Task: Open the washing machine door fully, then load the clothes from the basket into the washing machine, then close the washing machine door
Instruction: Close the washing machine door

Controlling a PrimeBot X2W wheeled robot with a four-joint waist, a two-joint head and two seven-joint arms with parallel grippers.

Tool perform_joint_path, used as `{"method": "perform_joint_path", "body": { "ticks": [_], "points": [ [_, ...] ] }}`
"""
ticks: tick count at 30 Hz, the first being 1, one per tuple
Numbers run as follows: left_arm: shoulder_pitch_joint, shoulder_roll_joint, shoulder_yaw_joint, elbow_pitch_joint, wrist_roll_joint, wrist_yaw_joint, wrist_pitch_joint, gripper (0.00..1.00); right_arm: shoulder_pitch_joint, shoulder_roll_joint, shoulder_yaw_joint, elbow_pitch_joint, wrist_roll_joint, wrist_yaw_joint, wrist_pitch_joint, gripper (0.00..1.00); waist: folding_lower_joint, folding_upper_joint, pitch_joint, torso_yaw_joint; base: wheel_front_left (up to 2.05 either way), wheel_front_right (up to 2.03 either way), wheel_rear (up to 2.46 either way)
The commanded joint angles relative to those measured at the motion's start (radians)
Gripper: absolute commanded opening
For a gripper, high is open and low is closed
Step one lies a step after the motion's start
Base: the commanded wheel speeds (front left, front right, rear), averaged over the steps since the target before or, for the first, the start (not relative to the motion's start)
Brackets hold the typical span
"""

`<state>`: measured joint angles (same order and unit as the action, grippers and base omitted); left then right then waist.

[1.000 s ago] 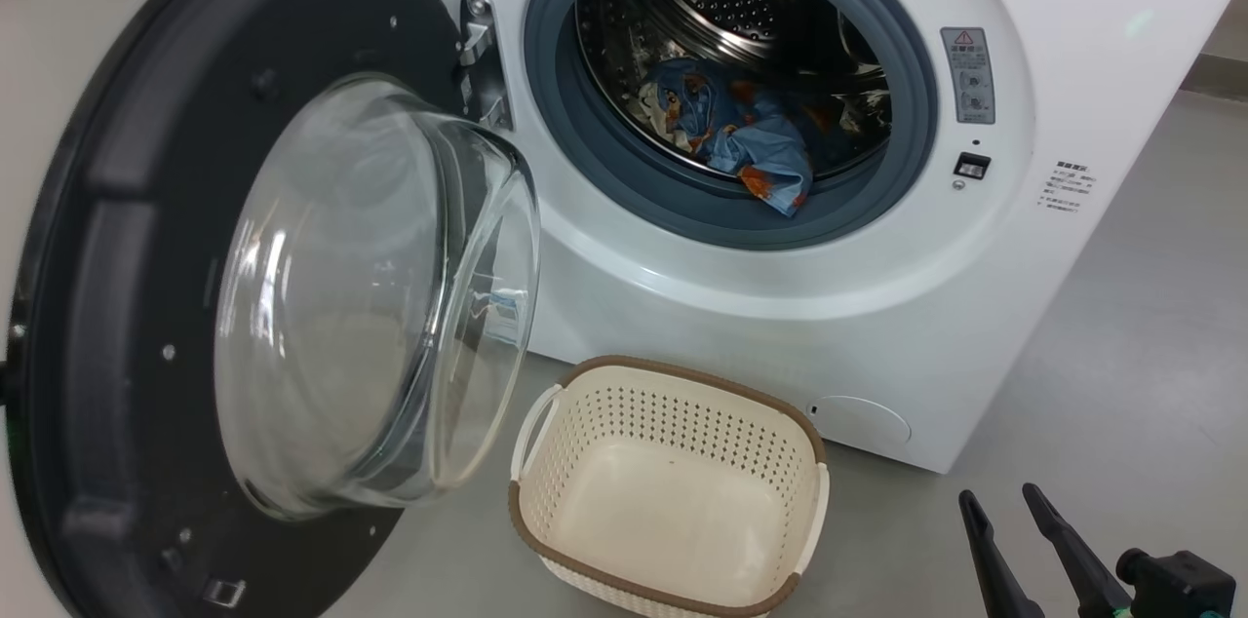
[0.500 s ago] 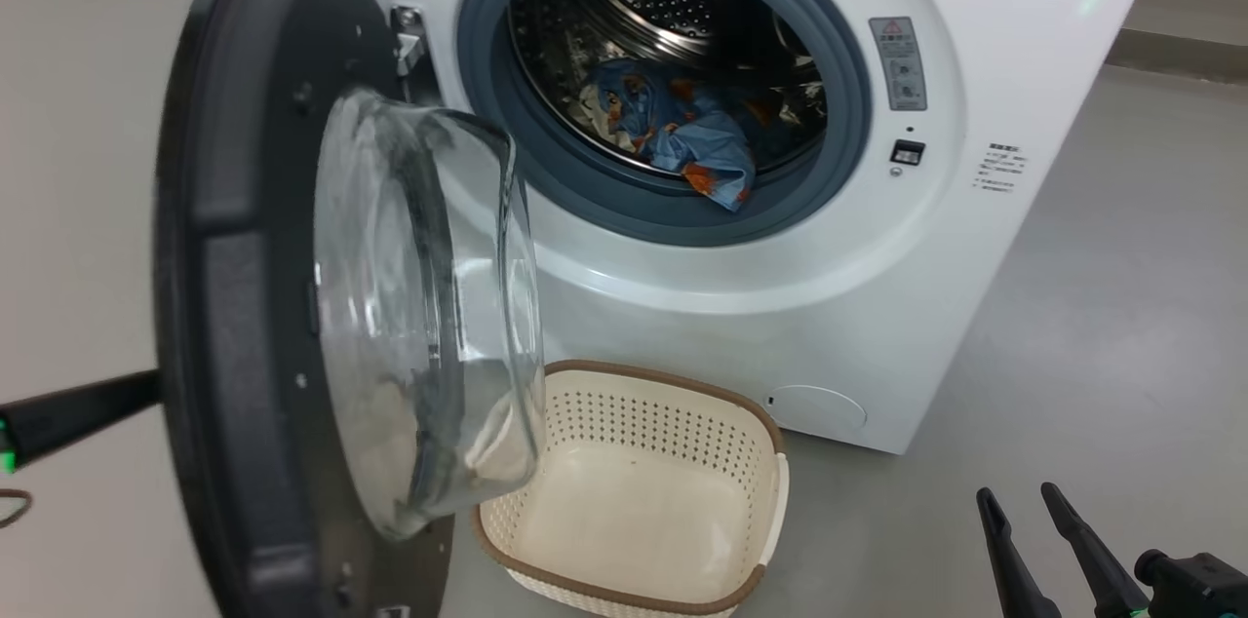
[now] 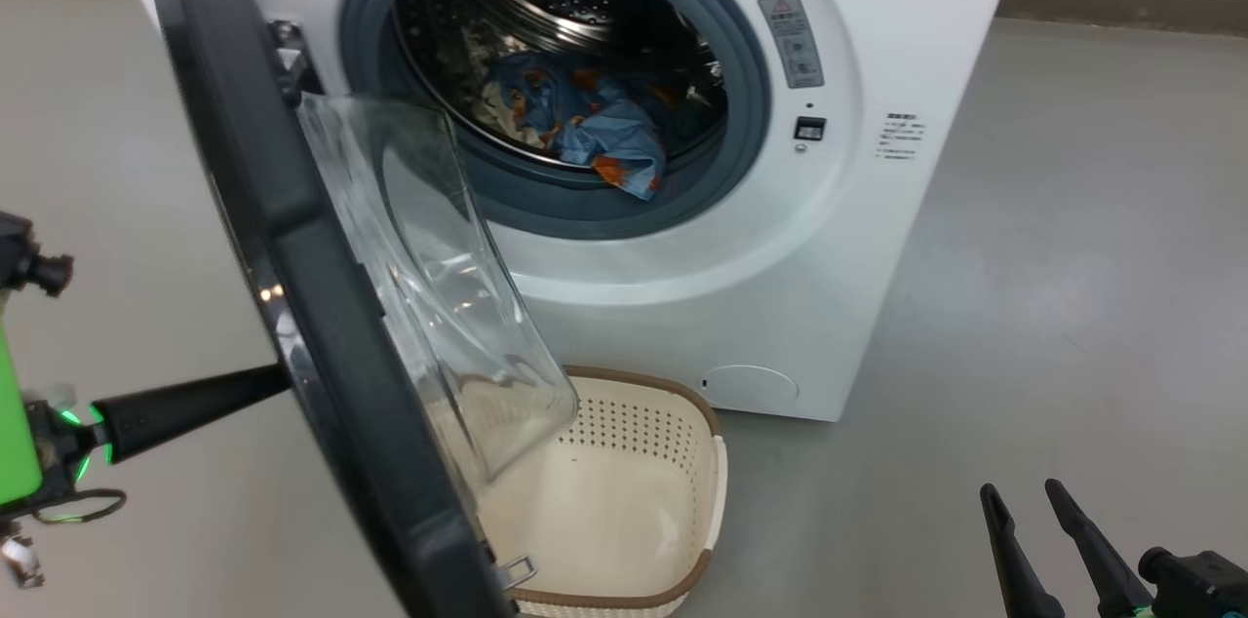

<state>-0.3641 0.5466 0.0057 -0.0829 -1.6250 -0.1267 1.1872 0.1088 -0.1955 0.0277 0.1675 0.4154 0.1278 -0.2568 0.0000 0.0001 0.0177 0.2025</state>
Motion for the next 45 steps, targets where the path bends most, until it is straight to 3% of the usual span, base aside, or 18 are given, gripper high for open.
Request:
{"method": "perform_joint_path", "body": {
  "ticks": [1, 19, 30, 36, 45],
  "points": [
    [-0.072, 0.030, 0.039, -0.034, 0.005, -0.004, -0.009, 0.00, -0.022, -0.020, 0.020, -0.026, -0.007, 0.003, -0.005, 1.00, 0.0000, -0.0001, 0.011, -0.031, 0.00, 0.00, 0.00],
    [-0.219, -0.092, -0.027, 0.042, 0.090, -0.004, -0.117, 0.00, -0.050, -0.013, 0.024, -0.028, -0.010, 0.003, -0.005, 1.00, 0.0000, -0.0001, 0.047, -0.181, 0.00, 0.00, 0.00],
    [-0.294, -0.119, -0.033, 0.120, 0.142, -0.004, -0.208, 0.00, -0.060, 0.003, 0.022, -0.032, -0.014, 0.003, -0.005, 1.00, 0.0000, -0.0001, 0.063, -0.268, 0.00, 0.00, 0.00],
    [-0.304, -0.124, -0.046, 0.139, 0.145, -0.004, -0.230, 0.00, -0.060, 0.008, 0.016, -0.032, -0.015, 0.003, -0.005, 1.00, 0.0000, -0.0001, 0.066, -0.273, 0.00, 0.00, 0.00],
    [-0.234, -0.097, -0.047, 0.115, 0.138, -0.004, -0.237, 0.00, -0.051, 0.010, 0.010, -0.031, -0.017, 0.003, -0.005, 1.00, 0.0000, -0.0001, 0.053, -0.229, 0.00, 0.00, 0.00]
  ]
}}
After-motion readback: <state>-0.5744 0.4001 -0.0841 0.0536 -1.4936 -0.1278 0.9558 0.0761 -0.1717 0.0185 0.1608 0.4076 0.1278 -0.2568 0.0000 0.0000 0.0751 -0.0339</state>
